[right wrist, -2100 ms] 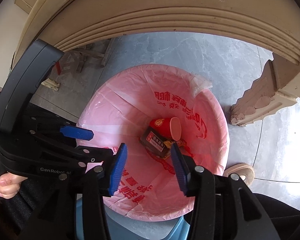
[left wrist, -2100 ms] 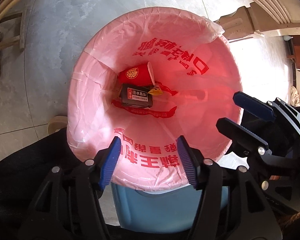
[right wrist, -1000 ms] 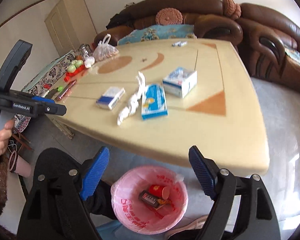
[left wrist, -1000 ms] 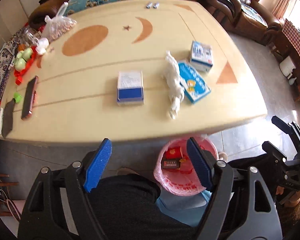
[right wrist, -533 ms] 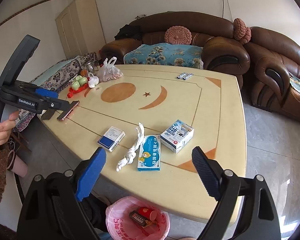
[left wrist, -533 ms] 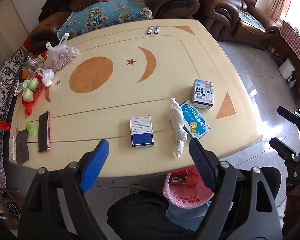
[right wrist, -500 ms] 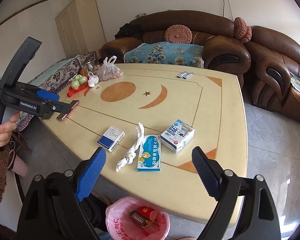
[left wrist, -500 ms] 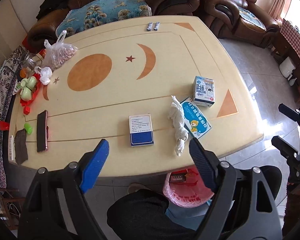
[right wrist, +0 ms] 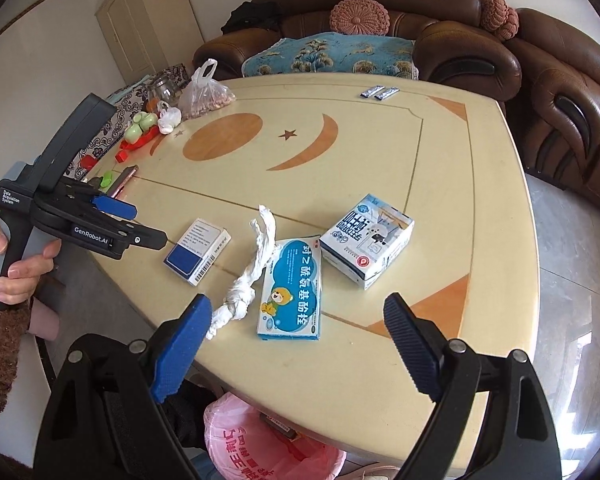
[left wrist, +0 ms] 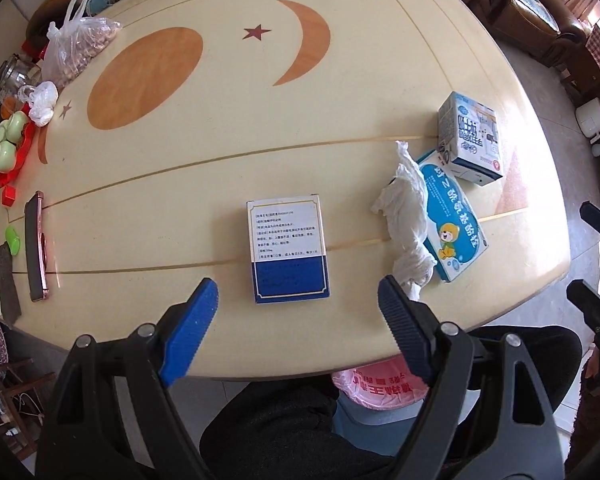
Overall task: Collect trash
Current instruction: 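Move both tools back over the table toward the boxes, then grasp the white-blue card box with the left tool while the right tool grasps the blue medicine box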
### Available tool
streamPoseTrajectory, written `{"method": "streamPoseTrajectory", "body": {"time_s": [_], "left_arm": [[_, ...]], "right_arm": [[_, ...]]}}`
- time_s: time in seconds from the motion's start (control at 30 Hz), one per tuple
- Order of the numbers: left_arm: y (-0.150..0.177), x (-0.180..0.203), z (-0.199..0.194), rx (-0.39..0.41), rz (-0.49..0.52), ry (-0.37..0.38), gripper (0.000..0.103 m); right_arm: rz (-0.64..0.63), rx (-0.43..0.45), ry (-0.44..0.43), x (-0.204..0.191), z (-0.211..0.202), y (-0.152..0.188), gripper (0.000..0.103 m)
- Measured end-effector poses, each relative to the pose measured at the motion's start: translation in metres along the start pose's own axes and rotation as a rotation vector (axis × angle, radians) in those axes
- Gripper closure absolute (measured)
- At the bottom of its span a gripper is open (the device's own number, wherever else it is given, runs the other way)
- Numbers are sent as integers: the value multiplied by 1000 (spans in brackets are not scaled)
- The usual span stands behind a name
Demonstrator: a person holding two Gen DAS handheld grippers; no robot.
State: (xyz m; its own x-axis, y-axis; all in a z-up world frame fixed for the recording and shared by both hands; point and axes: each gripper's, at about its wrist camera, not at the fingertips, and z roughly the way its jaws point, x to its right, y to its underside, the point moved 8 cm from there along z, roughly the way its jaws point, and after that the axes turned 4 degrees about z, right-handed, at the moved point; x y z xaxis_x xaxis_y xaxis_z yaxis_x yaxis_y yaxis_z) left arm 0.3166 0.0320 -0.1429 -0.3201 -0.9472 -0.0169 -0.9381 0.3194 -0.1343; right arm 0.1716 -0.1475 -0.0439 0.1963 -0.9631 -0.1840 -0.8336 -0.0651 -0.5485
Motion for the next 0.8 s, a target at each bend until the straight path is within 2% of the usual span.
{"method": "streamPoseTrajectory", "body": {"time_s": [0.33, 0.63, 0.8], "left_arm": [[-12, -2, 42, -65, 0, 19, 23], [-18, -10, 67, -98, 13, 7, 23], [-20, -15, 78, -117, 8, 8, 23]], "right_arm": [[-64, -137, 30, -5, 62, 21, 17], [-119, -225, 32, -15, 98, 29, 17], [-150, -255, 72, -13, 111, 31, 17]]}}
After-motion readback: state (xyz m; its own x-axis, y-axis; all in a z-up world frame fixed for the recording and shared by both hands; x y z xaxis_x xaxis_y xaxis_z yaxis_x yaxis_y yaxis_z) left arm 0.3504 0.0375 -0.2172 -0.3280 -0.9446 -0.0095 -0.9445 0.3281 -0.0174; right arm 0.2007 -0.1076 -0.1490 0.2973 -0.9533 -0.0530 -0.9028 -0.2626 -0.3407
